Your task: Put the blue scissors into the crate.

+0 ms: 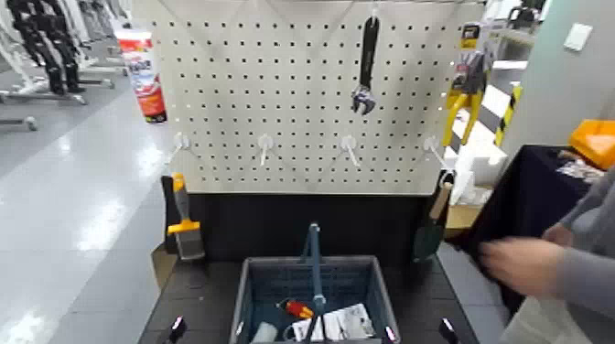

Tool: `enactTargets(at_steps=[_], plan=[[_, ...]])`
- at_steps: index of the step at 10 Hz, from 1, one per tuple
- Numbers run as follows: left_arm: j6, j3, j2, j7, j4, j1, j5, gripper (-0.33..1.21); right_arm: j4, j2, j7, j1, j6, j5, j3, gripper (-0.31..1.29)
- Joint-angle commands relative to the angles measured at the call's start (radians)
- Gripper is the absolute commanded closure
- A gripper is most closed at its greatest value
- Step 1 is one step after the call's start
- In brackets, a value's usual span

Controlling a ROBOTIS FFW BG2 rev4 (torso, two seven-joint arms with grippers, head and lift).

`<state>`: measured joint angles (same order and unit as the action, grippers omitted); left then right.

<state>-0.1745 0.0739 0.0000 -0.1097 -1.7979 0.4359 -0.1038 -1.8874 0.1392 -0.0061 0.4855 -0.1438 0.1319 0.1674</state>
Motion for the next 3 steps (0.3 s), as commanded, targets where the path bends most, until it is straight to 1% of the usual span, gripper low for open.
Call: enactTargets(at_steps=[1,2,3], plan=[[0.003,0.0,-0.015,0.001,0.002,0.0,-0.001,0.11,-0.005,-0.004,-0.002,0.001,0.004,-0.018,-0.002,0.2],[0.004,0.0,-0.017,0.001,0.002,0.0,-0.001,0.11,-0.007,-0.003,-0.002,0.001,0.012,-0.02,-0.002,0.2],[0.004,0.0,-0.015,0.001,0.002,-0.002,-0.001,0.11,-0.019,-0.003,-0.002,0.002,0.04,-0.025,-0.005,0.2]])
